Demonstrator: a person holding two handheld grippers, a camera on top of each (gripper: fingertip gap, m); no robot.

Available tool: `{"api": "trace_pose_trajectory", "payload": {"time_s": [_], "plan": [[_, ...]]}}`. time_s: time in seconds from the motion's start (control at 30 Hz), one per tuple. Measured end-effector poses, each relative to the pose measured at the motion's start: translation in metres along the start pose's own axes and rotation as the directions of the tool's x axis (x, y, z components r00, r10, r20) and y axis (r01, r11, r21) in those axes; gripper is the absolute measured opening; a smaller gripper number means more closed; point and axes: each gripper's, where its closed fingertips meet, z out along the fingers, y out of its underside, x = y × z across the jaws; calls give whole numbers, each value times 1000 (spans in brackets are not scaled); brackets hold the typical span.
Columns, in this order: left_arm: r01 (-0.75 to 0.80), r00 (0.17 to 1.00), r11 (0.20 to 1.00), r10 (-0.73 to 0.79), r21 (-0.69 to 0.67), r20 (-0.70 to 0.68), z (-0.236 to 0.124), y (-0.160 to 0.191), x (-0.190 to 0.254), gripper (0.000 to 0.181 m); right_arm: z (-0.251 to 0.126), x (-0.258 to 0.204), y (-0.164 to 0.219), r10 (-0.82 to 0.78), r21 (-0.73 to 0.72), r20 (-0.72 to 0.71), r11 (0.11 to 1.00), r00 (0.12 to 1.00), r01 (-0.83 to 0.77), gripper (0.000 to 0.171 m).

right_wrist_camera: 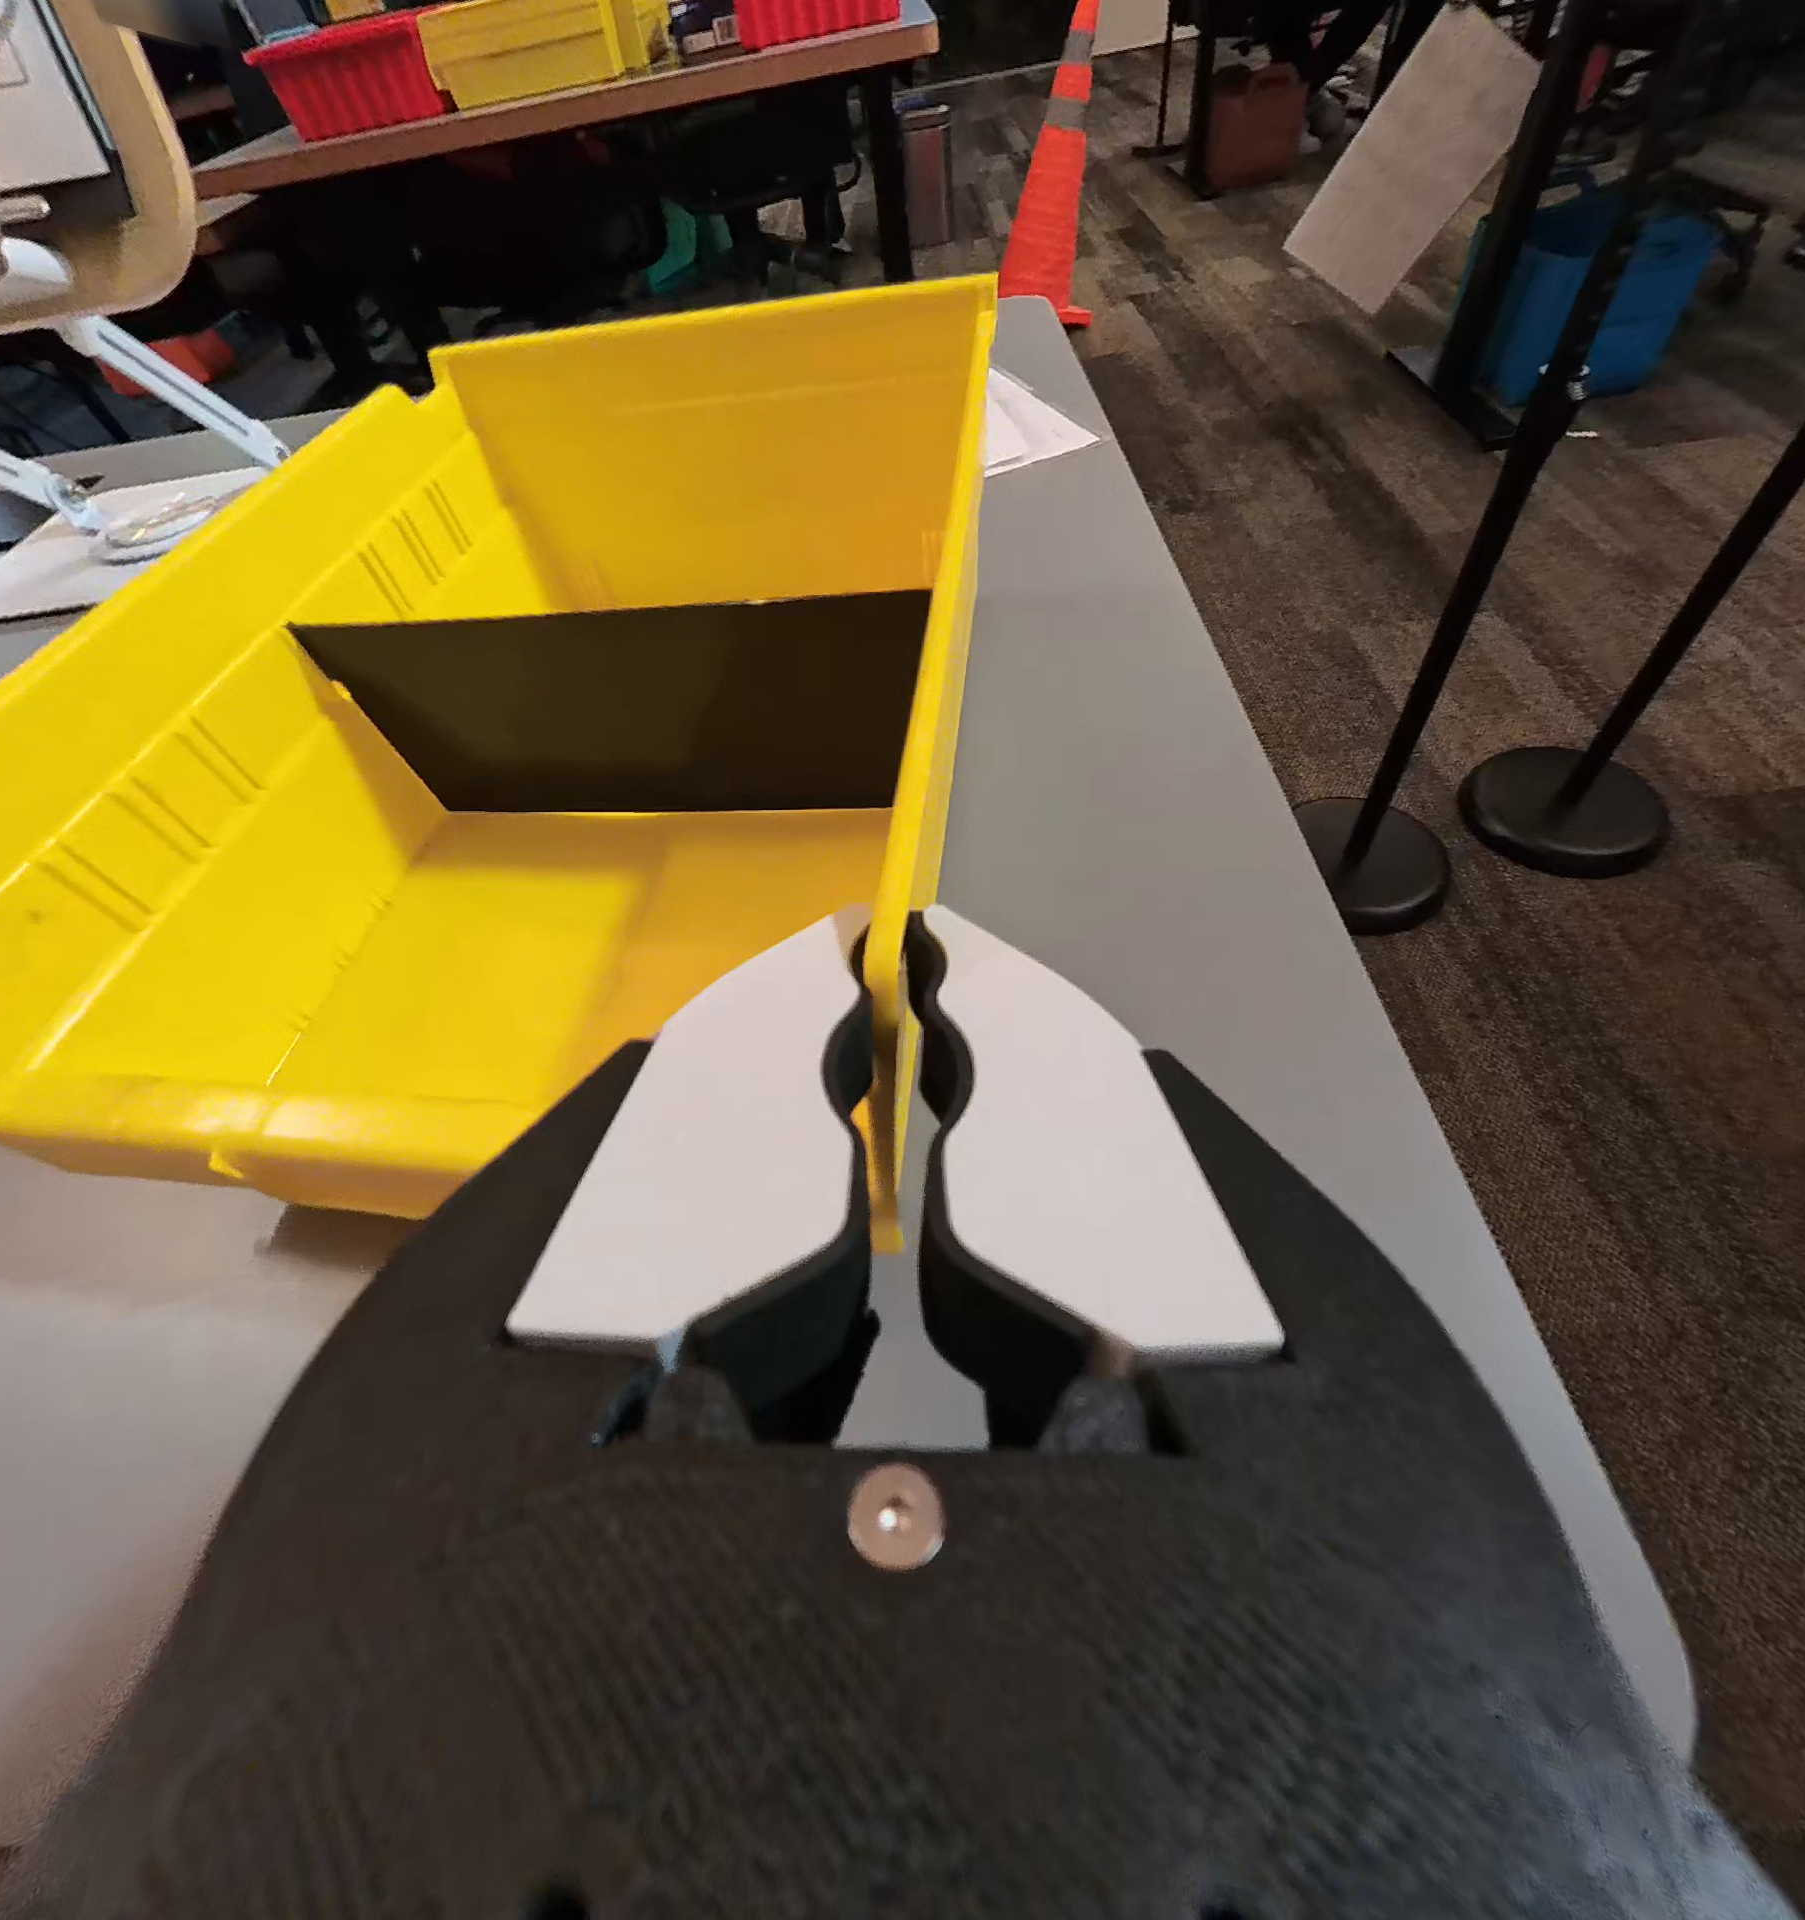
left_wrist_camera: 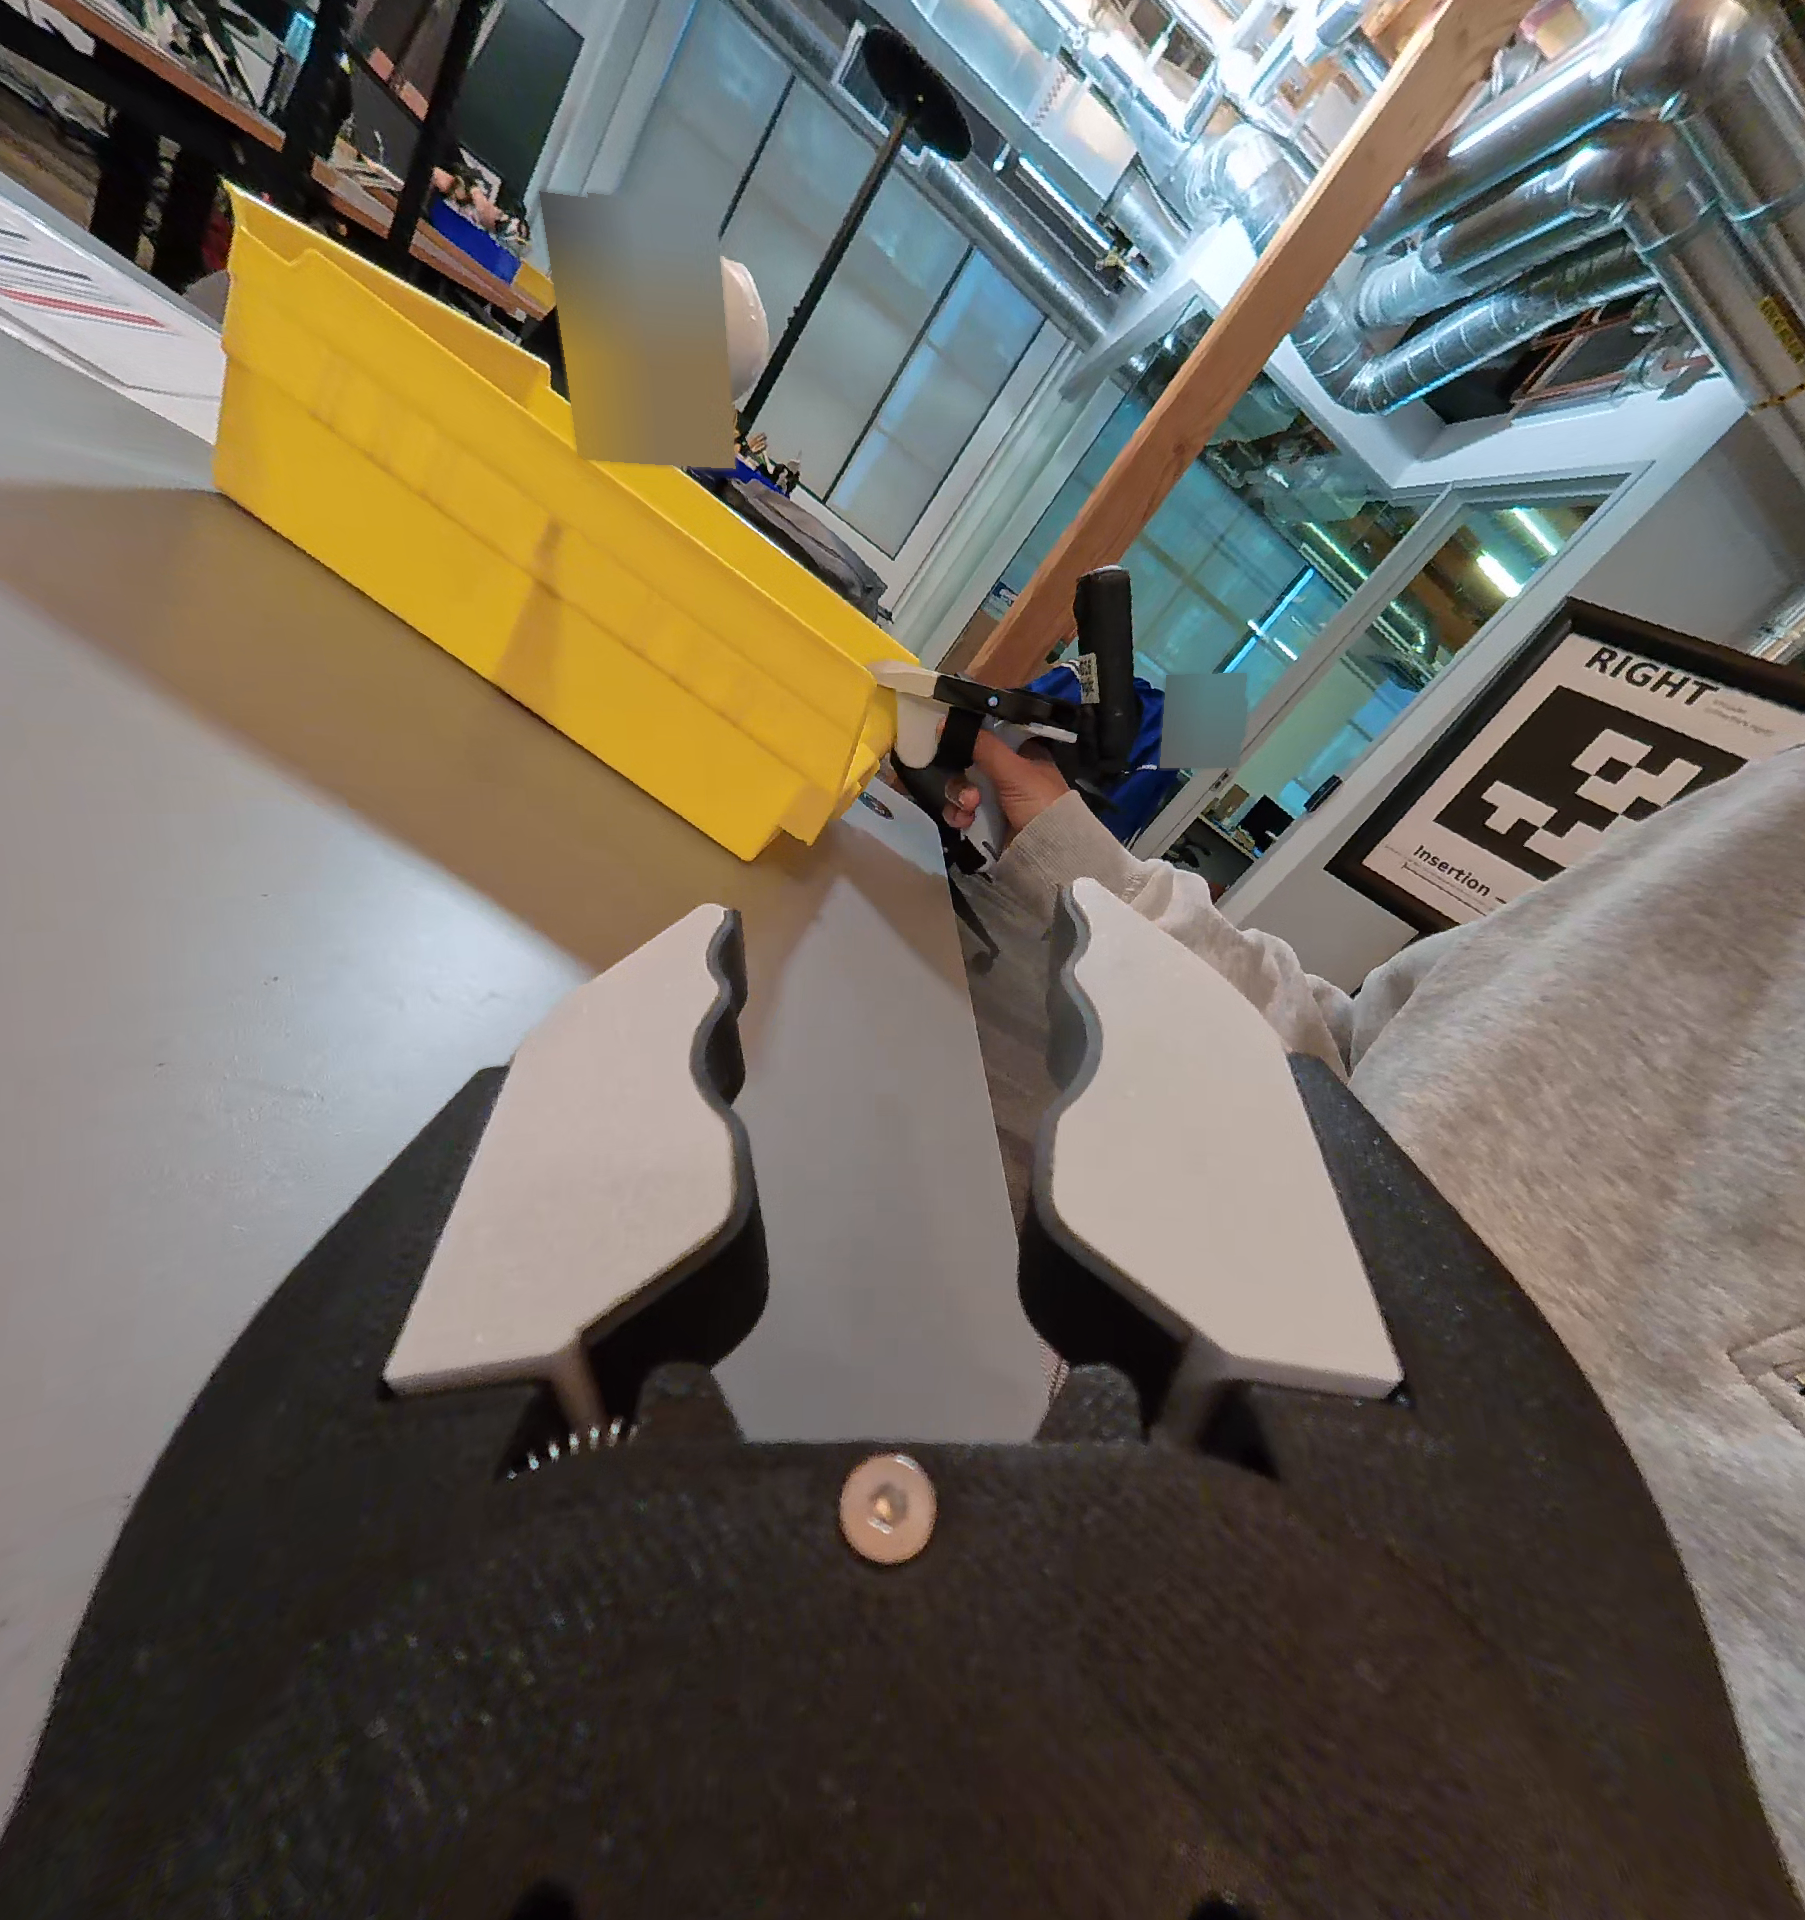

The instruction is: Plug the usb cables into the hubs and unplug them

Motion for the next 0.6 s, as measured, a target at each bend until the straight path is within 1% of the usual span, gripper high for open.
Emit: {"api": "trace_pose_trajectory", "payload": {"time_s": [0.1, 0.27, 0.5, 0.57, 0.6], "plan": [[12, 1000, 1000, -12, -1, -4, 0, 0, 0, 59, -2, -1, 0, -31, -3, 23, 1000, 999, 31, 4], [17, 1000, 1000, -17, 5, 0, 0, 0, -2, 60, -7, 2, 0, -23, 10, 63, 1000, 998, 23, 3], [14, 1000, 1000, -14, 3, 8, 0, 0, -2, 60, -9, 13, 2, 26, 31, 59, 999, 998, -28, 2], [11, 1000, 1000, -11, 1, 14, 0, 0, -3, 60, -8, 14, 1, 47, 27, 38, 998, 998, -48, 11], [10, 1000, 1000, -10, 1, 27, 1, 0, -4, 60, -9, 17, 1, 88, 17, 1, 996, 996, -88, 15]]}}
